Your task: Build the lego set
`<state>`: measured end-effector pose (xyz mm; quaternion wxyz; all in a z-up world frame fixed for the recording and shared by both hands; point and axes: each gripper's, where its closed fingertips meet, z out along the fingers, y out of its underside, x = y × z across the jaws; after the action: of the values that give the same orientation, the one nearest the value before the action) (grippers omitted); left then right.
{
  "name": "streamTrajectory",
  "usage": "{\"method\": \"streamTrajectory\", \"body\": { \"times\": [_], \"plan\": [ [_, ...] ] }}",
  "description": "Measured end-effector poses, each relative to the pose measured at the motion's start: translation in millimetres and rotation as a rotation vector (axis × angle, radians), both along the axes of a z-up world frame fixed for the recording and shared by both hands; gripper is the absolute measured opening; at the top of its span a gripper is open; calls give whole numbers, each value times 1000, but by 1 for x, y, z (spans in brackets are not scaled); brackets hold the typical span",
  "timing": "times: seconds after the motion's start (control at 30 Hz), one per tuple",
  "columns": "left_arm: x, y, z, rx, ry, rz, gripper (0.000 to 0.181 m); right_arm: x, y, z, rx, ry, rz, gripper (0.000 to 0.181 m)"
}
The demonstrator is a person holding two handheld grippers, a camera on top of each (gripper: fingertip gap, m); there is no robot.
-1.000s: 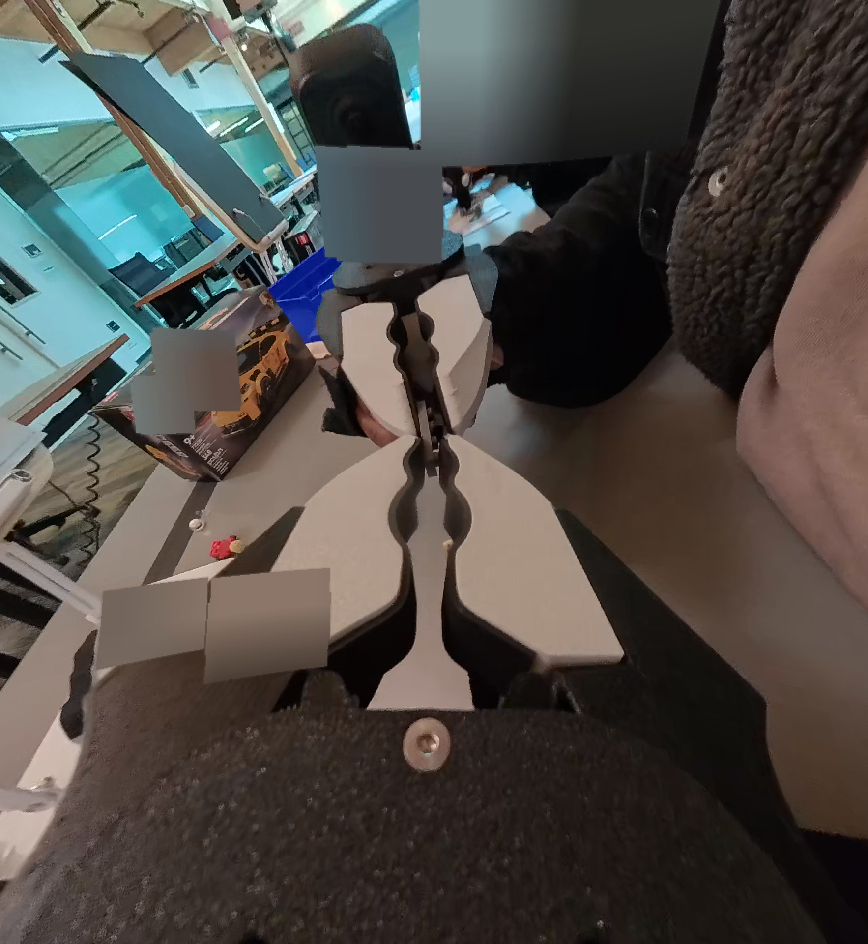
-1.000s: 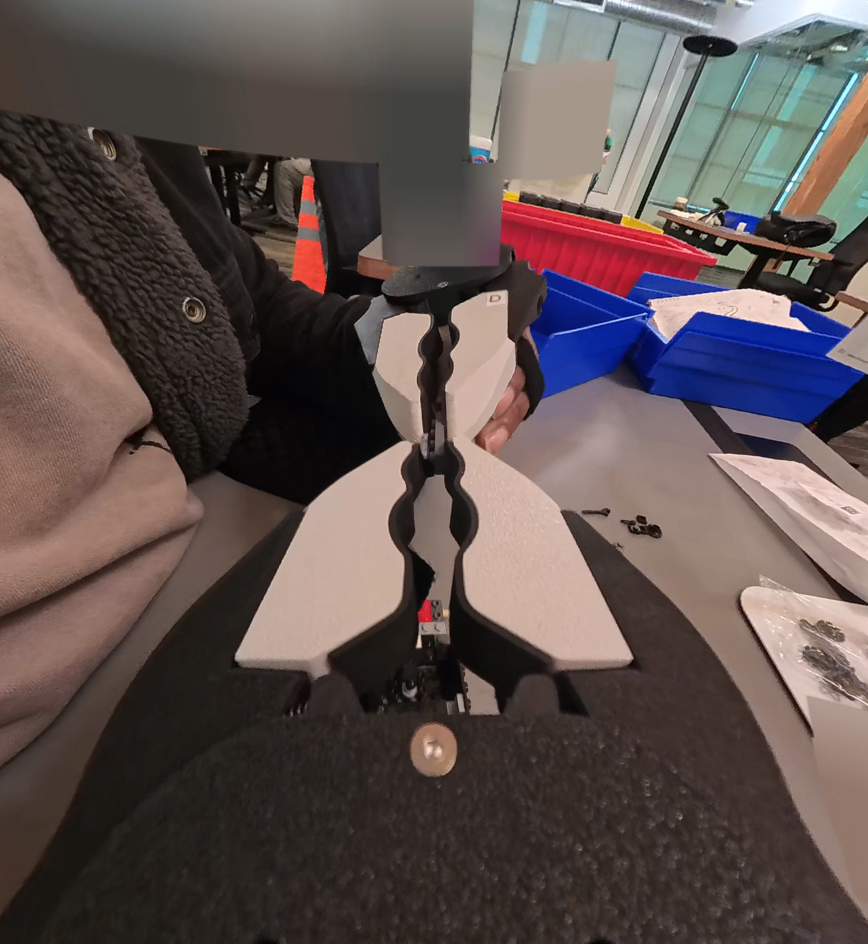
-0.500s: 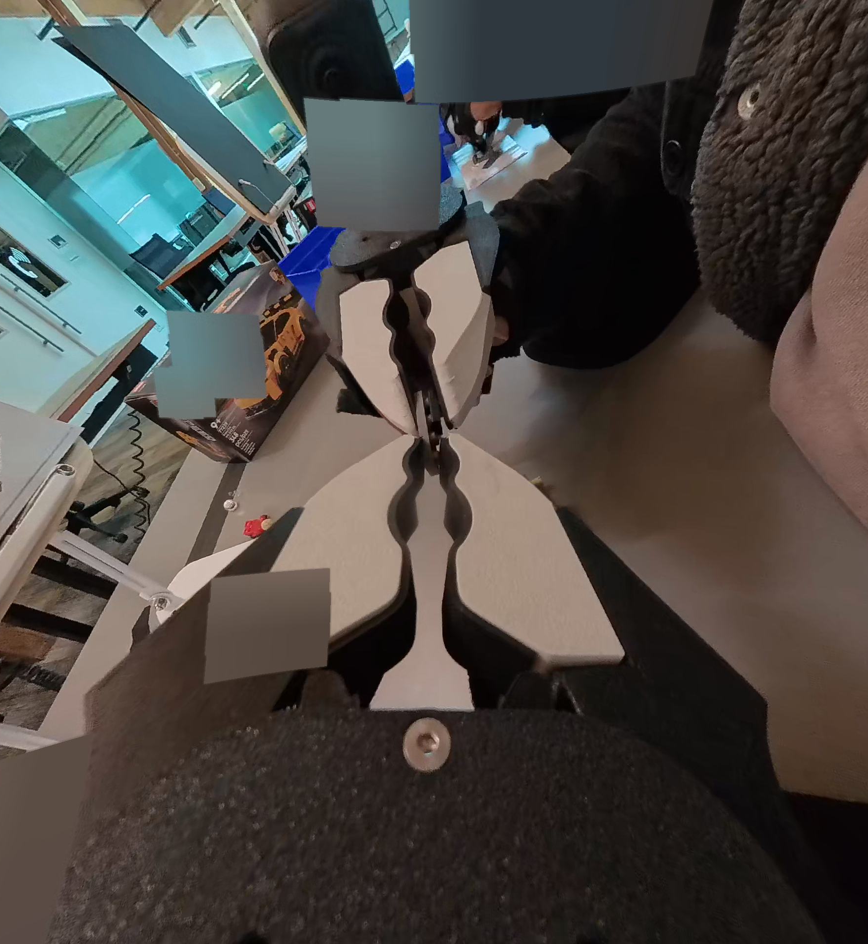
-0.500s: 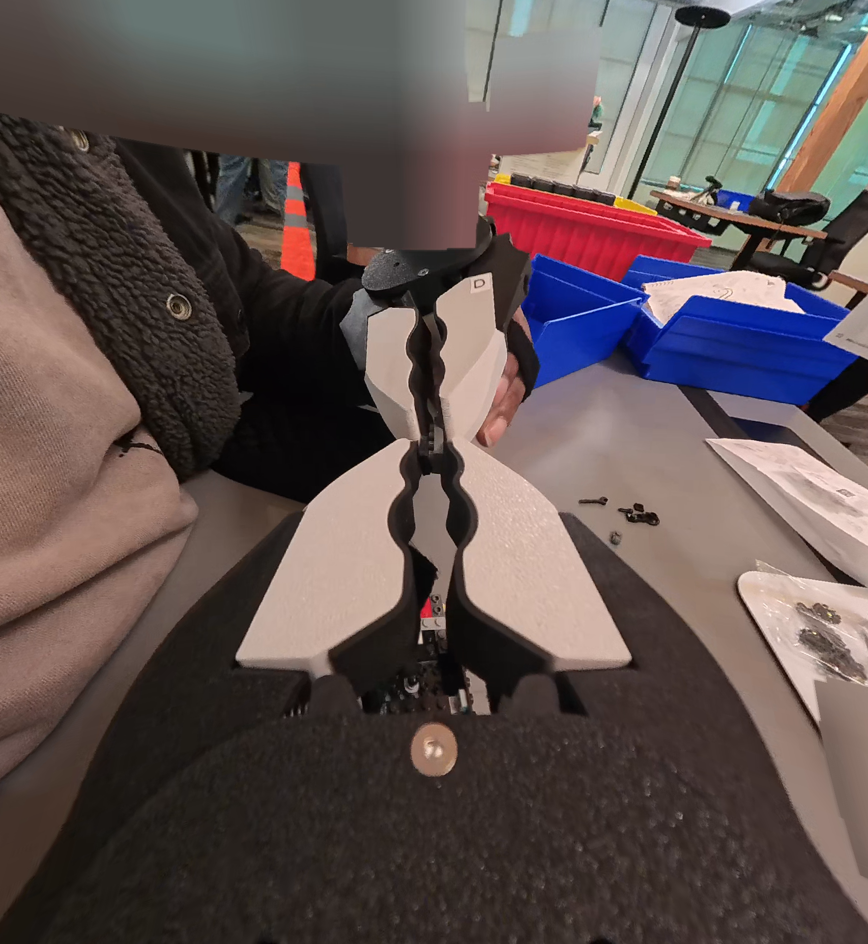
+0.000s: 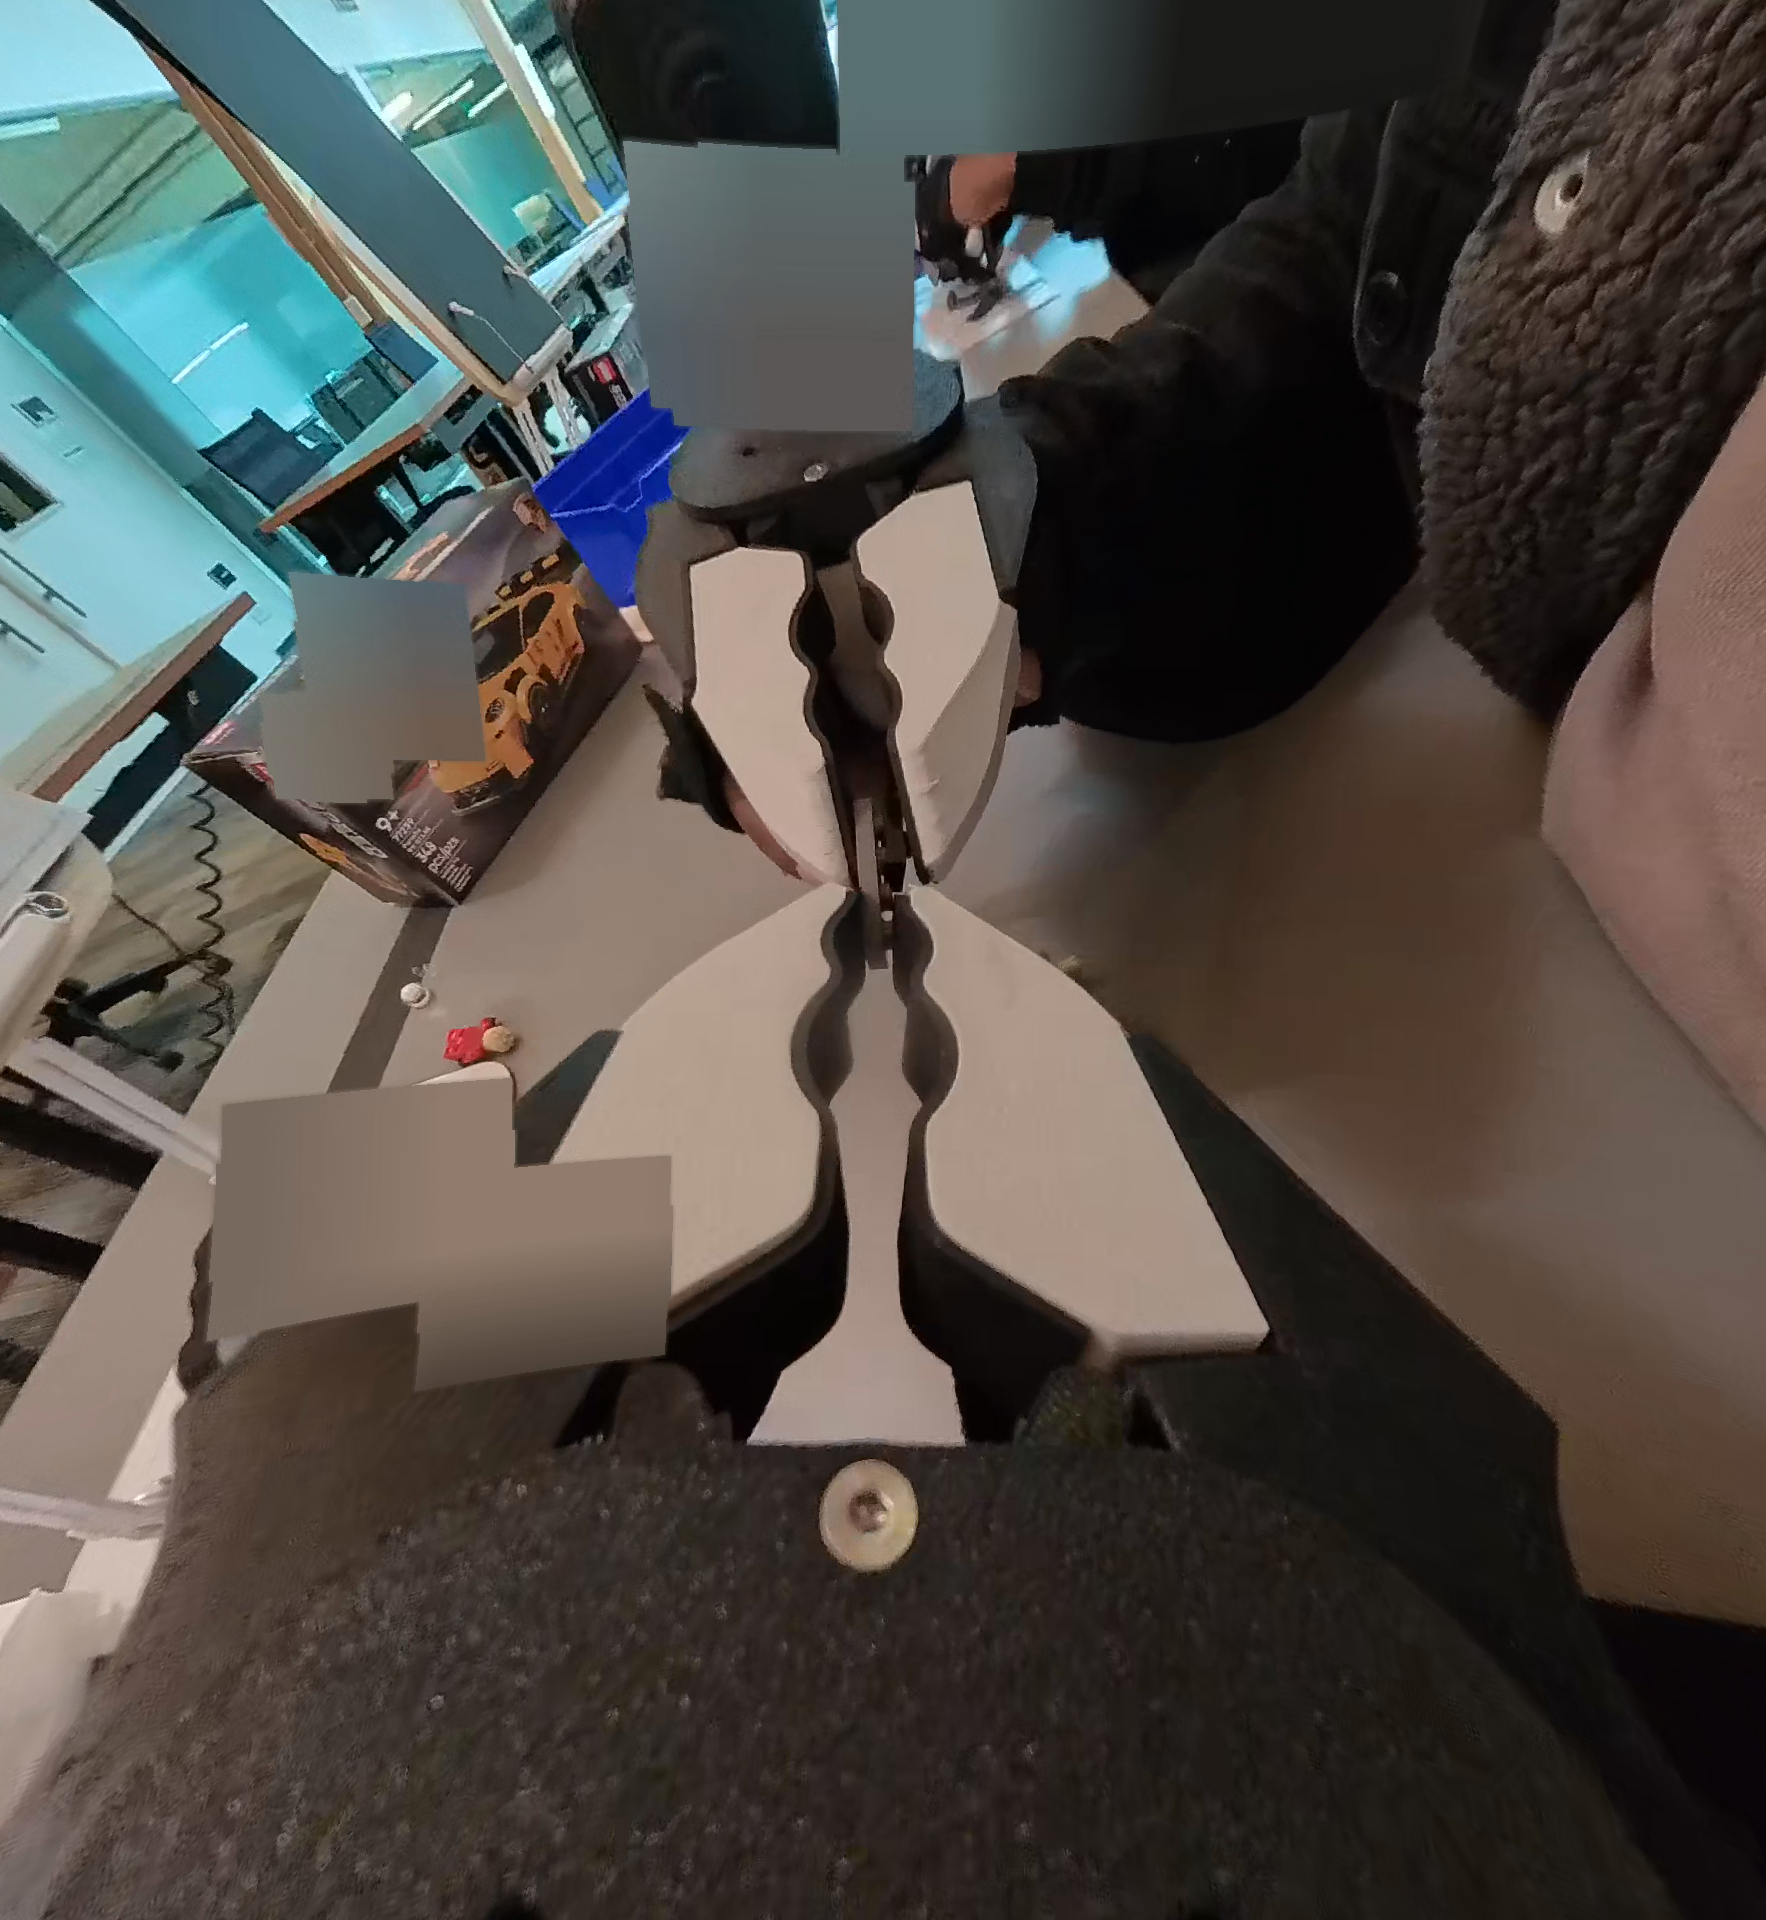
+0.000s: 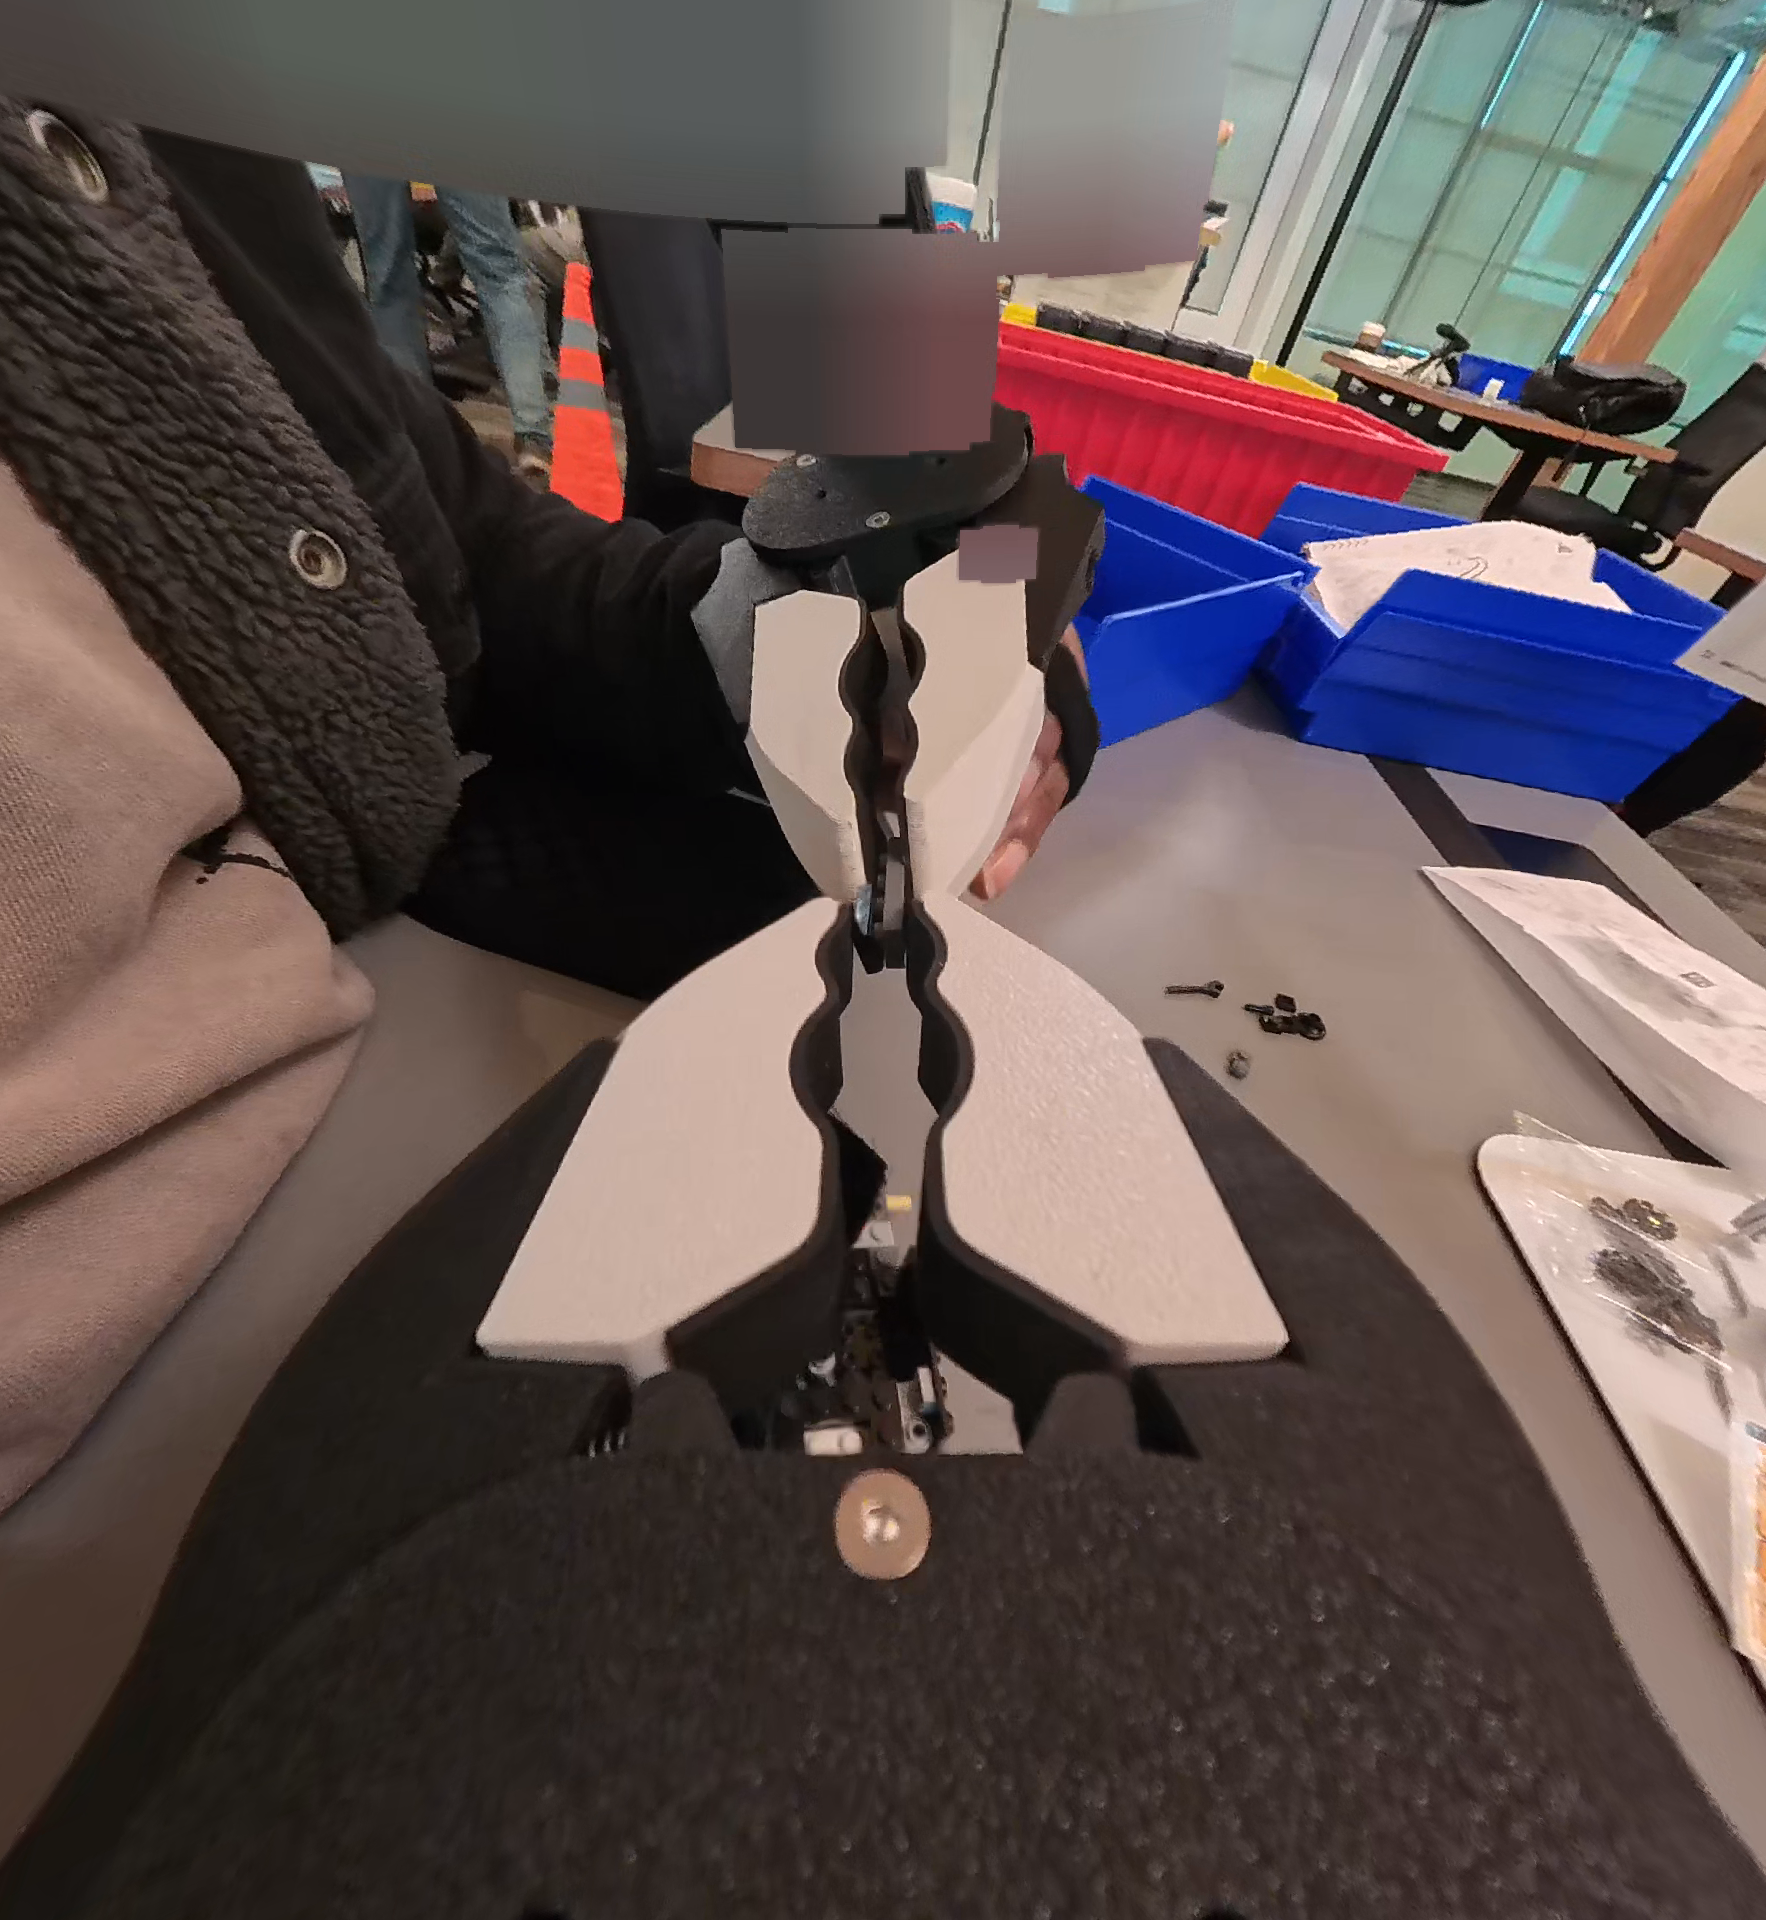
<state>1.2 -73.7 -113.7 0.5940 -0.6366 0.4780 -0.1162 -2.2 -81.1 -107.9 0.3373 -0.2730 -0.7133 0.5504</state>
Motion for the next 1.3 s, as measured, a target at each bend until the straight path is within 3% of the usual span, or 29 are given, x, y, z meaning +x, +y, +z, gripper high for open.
{"method": "streamTrajectory", "body": {
  "times": [0.53, 0.67, 0.9, 1.3],
  "plan": [
    [0, -3, -5, 123, 179, 22, 6, 1, -4, -4, 225, 41, -54, 8],
    [0, -3, -6, 134, 175, 23, 6, 1, -3, -4, 207, 31, -66, 8],
    [1, -1, -7, -27, -84, -52, 5, -1, 1, -9, 196, 14, -69, 9],
    [8, -7, 2, -140, -294, -144, 6, 5, -3, -1, 139, 38, -26, 9]
  ]
}}
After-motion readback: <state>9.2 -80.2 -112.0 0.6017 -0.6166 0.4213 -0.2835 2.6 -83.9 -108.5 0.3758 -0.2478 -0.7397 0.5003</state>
